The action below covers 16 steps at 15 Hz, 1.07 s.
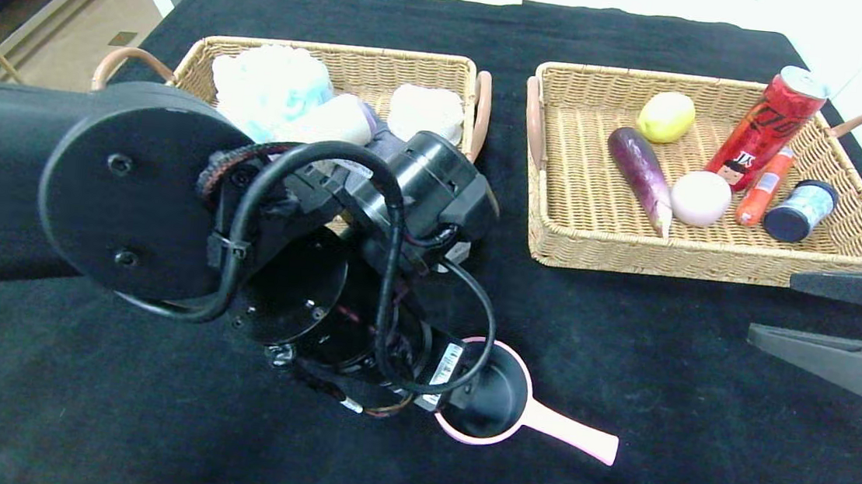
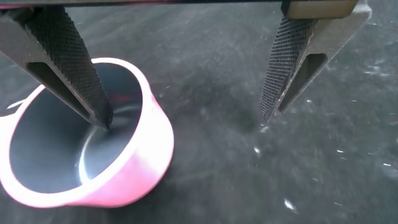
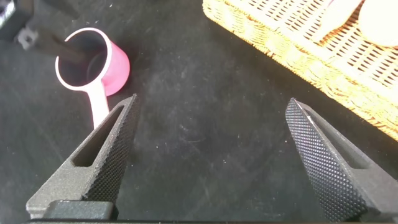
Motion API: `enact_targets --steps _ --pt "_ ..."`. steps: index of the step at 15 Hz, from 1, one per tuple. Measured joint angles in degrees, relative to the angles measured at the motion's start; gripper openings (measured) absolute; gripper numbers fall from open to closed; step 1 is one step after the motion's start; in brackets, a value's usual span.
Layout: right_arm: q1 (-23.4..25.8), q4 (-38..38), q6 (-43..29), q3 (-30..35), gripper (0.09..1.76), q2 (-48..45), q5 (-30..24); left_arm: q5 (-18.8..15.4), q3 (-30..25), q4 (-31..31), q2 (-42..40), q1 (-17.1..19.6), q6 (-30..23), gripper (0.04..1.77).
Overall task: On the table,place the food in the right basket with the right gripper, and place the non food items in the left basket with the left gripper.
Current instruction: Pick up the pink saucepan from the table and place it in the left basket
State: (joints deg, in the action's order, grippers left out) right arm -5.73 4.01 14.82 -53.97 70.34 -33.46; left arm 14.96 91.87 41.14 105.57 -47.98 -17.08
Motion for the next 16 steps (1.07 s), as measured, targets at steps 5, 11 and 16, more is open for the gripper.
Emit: enact_targets --steps 5,11,16 --pt "0.11 0.00 0.00 -0.05 1.71 -0.09 0.00 3.29 0.35 1.60 1.99 -0.85 0.30 1.72" --pt "0.13 0.09 0.00 0.00 1.71 -0.09 0.00 3.72 1.07 1.79 3.02 -1.24 0.27 1.72" --pt "0.09 0.09 0.00 0.00 1.71 -0.06 0.01 3.73 1.07 1.77 3.15 -1.22 0.18 1.04"
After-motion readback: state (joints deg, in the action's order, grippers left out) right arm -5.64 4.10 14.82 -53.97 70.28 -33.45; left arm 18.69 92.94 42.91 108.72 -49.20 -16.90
